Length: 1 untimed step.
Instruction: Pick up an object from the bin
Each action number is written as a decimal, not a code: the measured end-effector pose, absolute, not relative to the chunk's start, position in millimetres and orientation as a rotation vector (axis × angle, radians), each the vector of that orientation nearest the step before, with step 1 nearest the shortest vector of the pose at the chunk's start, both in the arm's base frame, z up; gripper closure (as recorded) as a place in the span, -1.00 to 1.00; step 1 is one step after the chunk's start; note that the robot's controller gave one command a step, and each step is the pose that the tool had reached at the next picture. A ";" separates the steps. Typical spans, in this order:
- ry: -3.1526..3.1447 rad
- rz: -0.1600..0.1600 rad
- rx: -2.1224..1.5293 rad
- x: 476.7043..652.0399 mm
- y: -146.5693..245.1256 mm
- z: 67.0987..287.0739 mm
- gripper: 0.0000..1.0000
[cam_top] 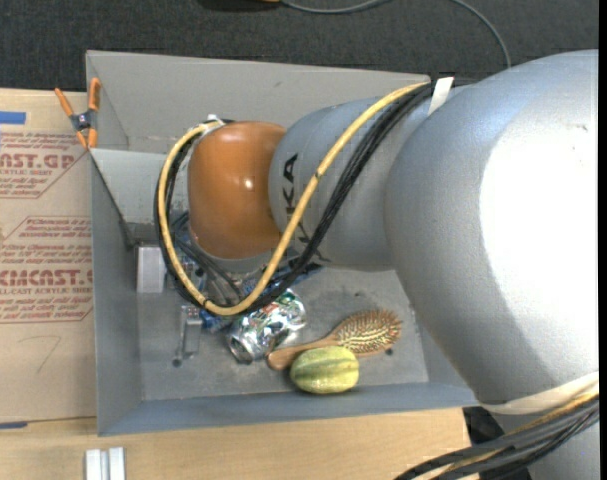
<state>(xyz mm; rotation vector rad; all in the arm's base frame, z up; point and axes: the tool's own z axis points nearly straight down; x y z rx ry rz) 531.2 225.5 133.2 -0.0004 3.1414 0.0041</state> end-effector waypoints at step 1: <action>3.141 0.004 0.000 531.2 225.5 133.2 -1.00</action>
Offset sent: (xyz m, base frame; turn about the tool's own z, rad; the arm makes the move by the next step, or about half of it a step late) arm -0.0413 -0.0333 -0.0514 -0.4069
